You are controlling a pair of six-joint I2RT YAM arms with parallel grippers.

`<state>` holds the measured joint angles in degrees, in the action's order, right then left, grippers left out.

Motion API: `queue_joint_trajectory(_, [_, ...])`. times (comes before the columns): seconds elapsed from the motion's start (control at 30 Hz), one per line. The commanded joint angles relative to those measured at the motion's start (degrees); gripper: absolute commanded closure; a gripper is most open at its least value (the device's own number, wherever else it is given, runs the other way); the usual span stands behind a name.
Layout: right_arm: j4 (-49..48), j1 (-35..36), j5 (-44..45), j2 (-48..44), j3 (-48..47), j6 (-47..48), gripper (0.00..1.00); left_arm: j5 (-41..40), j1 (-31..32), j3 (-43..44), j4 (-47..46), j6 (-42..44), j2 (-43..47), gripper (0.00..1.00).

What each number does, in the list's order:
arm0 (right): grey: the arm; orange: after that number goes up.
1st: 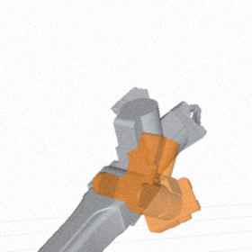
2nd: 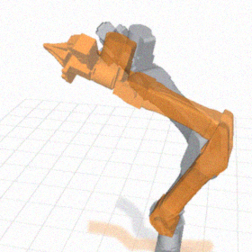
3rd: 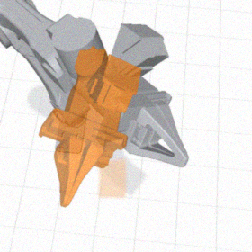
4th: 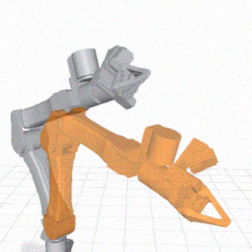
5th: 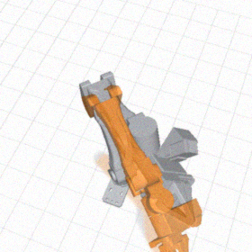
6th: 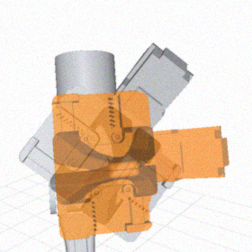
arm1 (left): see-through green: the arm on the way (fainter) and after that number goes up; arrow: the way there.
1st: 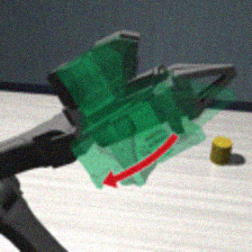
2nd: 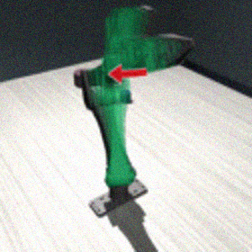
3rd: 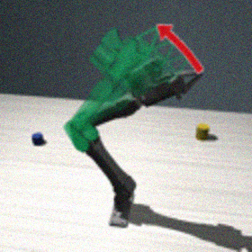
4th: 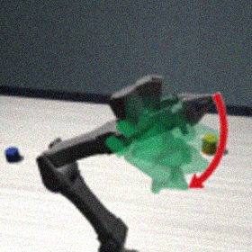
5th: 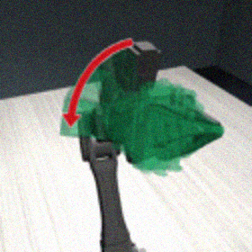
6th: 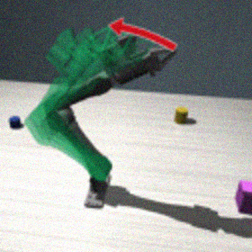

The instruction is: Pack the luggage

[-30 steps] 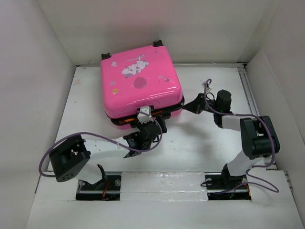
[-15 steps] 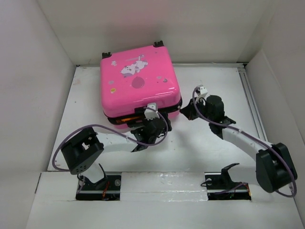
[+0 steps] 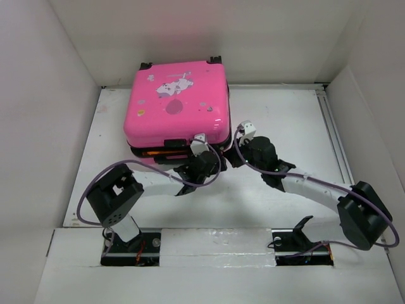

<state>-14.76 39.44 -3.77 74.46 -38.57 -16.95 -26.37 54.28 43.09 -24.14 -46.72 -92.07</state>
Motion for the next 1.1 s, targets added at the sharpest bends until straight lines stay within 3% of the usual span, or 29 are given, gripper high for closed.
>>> queue_joint_trajectory(0.0, [-0.53,-0.14,-6.77,1.13,1.56,-4.93,1.00,0.61,-3.13,0.69,-9.52,1.37,6.01,0.29])
queue_joint_trajectory(0.13, [-0.53,-3.32,-8.89,-1.68,2.88,-4.41,1.00,2.73,-1.99,-7.29,-5.76,2.77,17.16,0.23])
queue_joint_trajectory(0.27, [0.78,-5.33,-9.94,-3.00,2.88,-3.27,1.00,-2.97,0.39,-13.36,0.75,2.25,32.36,0.21])
queue_joint_trajectory(0.33, [0.79,-5.86,-10.56,-3.52,3.59,-3.26,1.00,-7.00,-0.57,-13.38,4.09,2.25,40.34,0.18])
queue_joint_trajectory(0.4, [0.79,-6.56,-11.08,-4.05,4.20,-3.26,1.00,-7.55,-3.99,-11.03,8.57,2.25,42.76,0.11])
queue_joint_trajectory(0.43, [0.79,-6.57,-11.69,-4.06,4.20,-3.26,1.00,-6.60,-6.53,-9.27,10.50,2.25,42.77,0.10])
queue_joint_trajectory(0.47, [0.79,-6.57,-11.70,-4.75,4.90,-2.74,1.00,-4.85,-13.43,-7.60,11.56,1.38,42.77,0.10])
queue_joint_trajectory(0.6, [0.79,-7.10,-12.23,-5.81,5.51,-2.74,1.00,11.14,-33.59,-4.43,4.66,-5.11,41.62,0.12])
queue_joint_trajectory(0.63, [0.79,-7.10,-12.23,-6.34,5.52,-2.74,1.00,11.17,-35.72,-3.81,4.63,-6.70,41.62,0.12])
queue_joint_trajectory(0.77, [2.10,-7.10,-12.75,-7.57,6.05,-2.12,1.00,-2.52,-41.35,-1.96,10.06,-13.27,40.31,0.13])
queue_joint_trajectory(0.87, [2.64,-7.10,-11.61,-9.06,6.05,-1.51,1.00,4.72,-53.02,-0.82,13.32,-15.32,36.89,0.13])
queue_joint_trajectory(0.9, [2.64,-7.10,-11.61,-9.06,6.05,-1.51,1.00,14.41,-59.84,-0.82,12.81,-16.29,34.09,0.13])
queue_joint_trajectory(1.07, [3.16,-7.10,-12.31,-11.08,7.18,-1.51,1.00,26.97,-67.72,3.04,11.74,-13.14,23.80,0.14])
